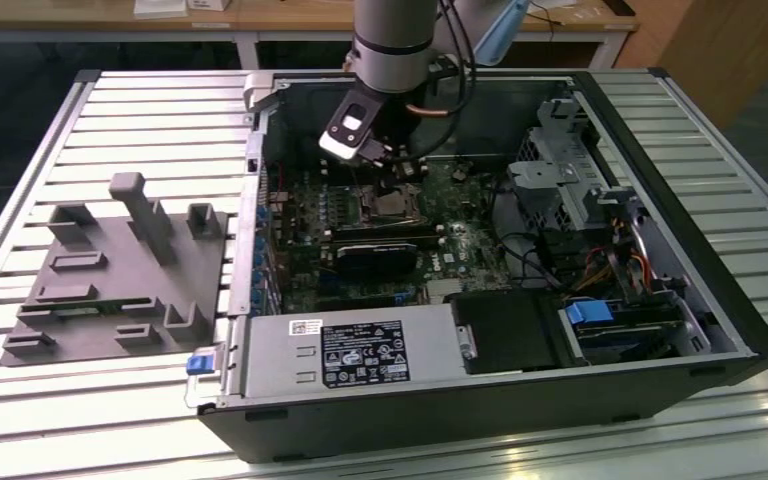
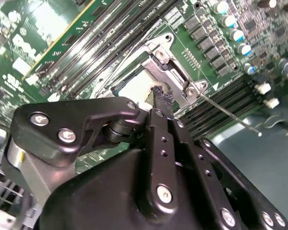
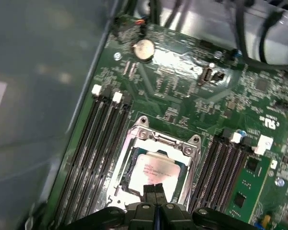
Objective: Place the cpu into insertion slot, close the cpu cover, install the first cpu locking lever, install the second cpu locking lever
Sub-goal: 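Close the cpu cover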
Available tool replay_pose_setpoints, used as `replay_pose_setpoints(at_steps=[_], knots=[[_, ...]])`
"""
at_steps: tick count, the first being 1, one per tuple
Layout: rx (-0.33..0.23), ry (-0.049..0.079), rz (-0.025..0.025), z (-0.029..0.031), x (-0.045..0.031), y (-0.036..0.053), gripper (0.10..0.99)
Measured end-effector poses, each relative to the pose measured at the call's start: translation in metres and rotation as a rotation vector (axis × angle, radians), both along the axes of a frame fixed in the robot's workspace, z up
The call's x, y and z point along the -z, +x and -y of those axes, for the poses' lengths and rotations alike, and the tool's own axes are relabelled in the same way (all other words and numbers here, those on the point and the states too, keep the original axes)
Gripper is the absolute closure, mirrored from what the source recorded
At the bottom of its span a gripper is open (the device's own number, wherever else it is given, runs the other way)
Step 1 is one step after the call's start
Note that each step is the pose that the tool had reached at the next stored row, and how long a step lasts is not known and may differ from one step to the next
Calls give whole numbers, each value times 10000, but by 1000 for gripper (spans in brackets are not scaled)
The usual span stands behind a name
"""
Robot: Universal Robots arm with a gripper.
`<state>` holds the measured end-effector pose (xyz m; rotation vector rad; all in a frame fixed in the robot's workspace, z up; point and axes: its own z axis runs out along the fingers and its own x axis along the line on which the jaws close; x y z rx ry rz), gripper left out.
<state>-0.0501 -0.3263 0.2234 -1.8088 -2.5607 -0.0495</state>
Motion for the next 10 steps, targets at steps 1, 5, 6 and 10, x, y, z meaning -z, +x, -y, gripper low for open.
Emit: replay_pose_setpoints(at_steps=[1,5,6,10], knots=[[-196,0,0,0,0,0,984],[-916,-1,0,0,0,0,984],[-1096,0,-1,0,0,0,984],[-1831,0,0,0,1,0,984]])
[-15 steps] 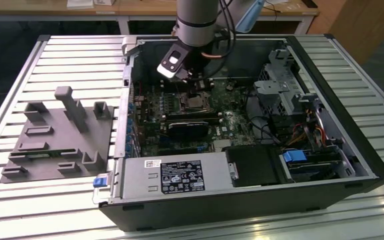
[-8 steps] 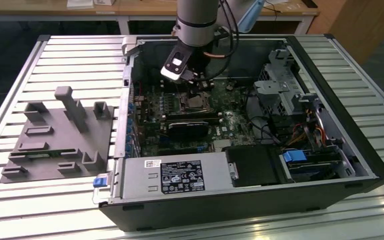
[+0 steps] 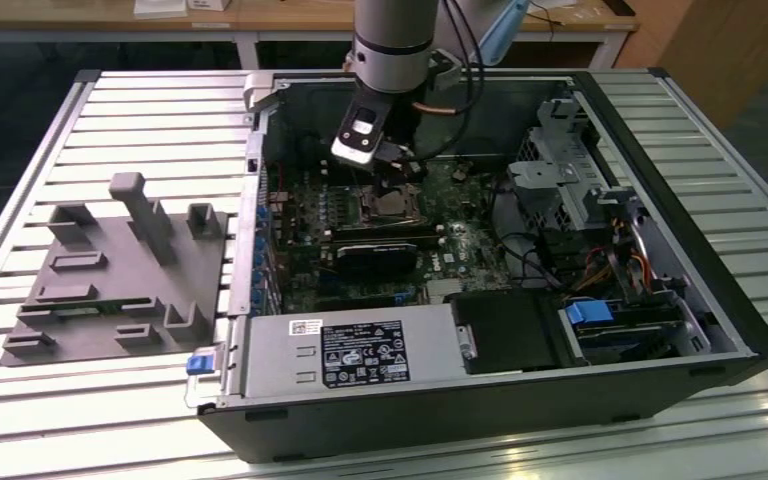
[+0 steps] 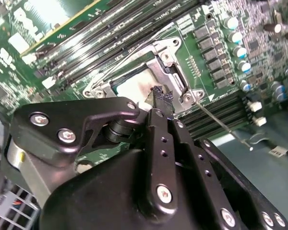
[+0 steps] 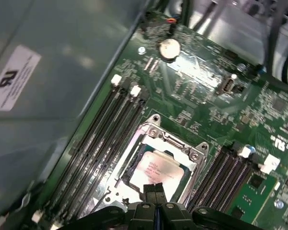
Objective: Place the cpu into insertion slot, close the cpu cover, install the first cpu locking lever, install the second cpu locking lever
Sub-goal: 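Close the cpu cover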
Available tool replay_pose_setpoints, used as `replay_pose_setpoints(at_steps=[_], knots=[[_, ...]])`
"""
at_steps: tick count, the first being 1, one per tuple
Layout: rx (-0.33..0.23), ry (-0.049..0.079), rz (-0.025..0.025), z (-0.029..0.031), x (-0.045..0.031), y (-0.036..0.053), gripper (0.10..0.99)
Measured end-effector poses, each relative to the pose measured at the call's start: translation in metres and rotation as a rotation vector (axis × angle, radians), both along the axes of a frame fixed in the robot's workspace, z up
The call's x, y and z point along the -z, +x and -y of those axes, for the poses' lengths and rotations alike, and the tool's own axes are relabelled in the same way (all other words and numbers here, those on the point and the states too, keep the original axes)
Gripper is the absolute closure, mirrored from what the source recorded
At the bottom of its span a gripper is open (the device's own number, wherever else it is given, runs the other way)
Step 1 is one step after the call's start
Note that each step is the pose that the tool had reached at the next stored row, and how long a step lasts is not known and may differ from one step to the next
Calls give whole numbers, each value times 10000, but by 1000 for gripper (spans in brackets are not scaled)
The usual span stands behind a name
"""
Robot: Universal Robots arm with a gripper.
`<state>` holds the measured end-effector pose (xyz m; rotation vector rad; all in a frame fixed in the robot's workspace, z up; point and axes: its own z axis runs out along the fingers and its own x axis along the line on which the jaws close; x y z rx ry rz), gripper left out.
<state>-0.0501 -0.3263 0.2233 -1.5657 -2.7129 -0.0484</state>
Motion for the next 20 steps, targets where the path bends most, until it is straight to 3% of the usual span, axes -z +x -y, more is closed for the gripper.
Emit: replay_pose_setpoints(at_steps=[20], knots=[[-3625,0,0,0,2,0,984]])
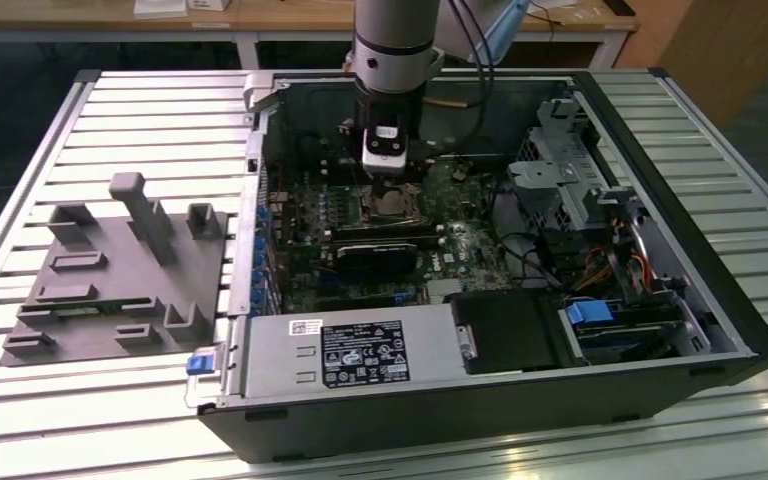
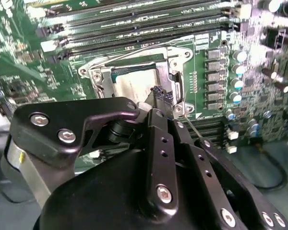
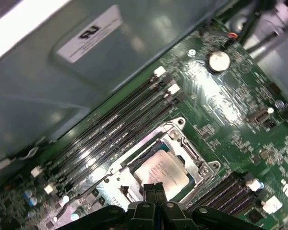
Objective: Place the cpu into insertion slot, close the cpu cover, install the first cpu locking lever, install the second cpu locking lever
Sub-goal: 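Close the cpu cover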
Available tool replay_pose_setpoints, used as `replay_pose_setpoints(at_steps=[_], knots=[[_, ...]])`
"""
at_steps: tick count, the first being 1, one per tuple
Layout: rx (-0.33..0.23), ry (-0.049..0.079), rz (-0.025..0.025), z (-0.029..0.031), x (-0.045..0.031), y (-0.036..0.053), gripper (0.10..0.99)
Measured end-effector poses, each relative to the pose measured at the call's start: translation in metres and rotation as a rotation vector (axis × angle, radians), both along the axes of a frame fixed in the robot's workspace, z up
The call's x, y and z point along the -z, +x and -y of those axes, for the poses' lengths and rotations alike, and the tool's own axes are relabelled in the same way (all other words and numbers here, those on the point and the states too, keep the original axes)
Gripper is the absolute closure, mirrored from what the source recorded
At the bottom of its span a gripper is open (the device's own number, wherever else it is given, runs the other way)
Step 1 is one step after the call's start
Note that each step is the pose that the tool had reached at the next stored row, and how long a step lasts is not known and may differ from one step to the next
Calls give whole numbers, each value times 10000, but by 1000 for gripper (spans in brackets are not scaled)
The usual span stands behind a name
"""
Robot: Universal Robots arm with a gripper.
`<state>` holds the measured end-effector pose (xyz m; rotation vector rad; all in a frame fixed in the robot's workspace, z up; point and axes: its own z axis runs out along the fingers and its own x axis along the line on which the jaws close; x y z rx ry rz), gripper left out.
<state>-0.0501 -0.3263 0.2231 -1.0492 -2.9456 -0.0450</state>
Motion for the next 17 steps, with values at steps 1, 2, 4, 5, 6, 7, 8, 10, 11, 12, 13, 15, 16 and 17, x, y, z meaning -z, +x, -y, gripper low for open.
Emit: replay_pose_setpoints(at_steps=[1,2,4,5,6,7,8,10,11,12,13,15,16,17], knots=[[-184,0,0,0,0,0,984],[-376,0,0,0,0,0,984],[-734,0,0,0,1,0,984],[-917,0,0,0,1,0,984],[-1094,0,0,0,1,0,984],[-1276,0,0,0,1,0,984],[-1454,0,0,0,1,0,984],[-1831,0,0,0,2,0,984],[-2010,0,0,0,2,0,984],[-2191,0,0,0,2,0,984],[-2370,0,0,0,2,0,984],[-2729,0,0,0,2,0,984],[-2910,0,0,0,2,0,984],[-3107,0,0,0,2,0,984]])
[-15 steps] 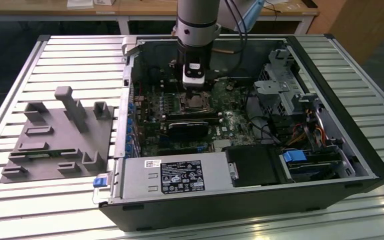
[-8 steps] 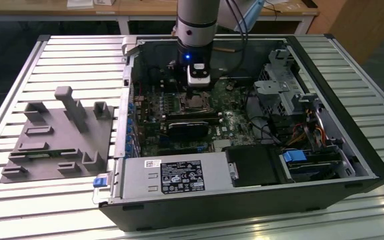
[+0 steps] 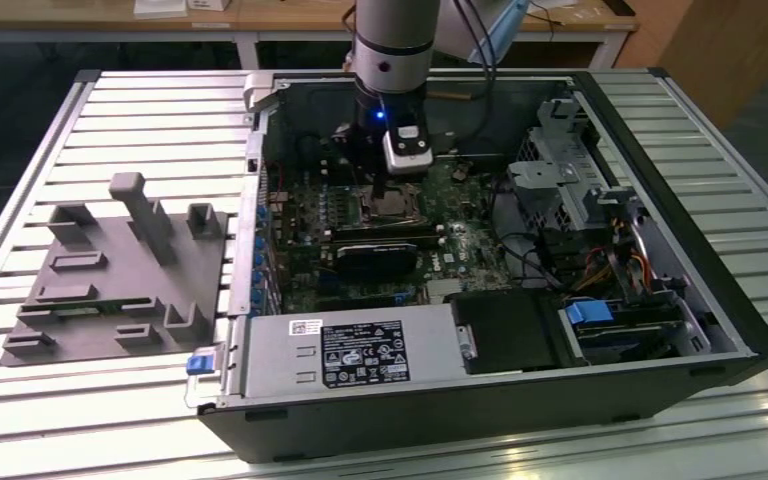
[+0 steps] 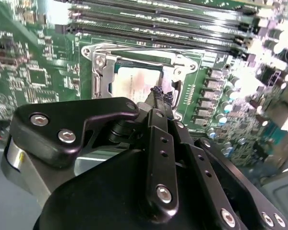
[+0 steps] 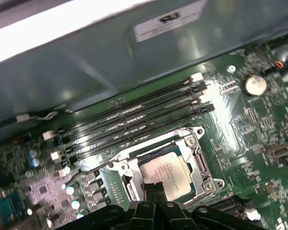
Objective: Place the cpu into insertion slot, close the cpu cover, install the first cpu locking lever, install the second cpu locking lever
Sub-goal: 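Close the cpu cover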
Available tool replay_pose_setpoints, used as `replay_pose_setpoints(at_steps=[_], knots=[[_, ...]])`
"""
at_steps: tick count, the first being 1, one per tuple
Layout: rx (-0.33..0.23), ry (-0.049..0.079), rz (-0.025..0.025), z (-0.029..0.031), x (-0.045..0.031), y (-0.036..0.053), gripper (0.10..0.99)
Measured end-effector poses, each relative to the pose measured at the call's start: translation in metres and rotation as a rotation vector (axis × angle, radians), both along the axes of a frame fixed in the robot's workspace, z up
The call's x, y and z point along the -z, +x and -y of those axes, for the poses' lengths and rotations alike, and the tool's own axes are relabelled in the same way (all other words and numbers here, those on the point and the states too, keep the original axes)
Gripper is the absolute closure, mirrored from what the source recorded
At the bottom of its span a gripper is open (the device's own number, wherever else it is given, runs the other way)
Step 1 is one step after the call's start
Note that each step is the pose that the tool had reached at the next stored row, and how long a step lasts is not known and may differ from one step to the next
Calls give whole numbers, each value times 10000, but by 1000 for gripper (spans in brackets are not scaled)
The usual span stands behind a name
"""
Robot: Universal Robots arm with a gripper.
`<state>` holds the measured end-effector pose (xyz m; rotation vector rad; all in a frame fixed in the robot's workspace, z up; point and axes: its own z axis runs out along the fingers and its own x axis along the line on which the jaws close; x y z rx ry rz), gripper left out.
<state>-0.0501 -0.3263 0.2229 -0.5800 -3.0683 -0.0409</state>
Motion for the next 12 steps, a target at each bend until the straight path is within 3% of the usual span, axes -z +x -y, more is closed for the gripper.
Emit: replay_pose_setpoints(at_steps=[12], knots=[[-2109,0,1,0,3,0,984]])
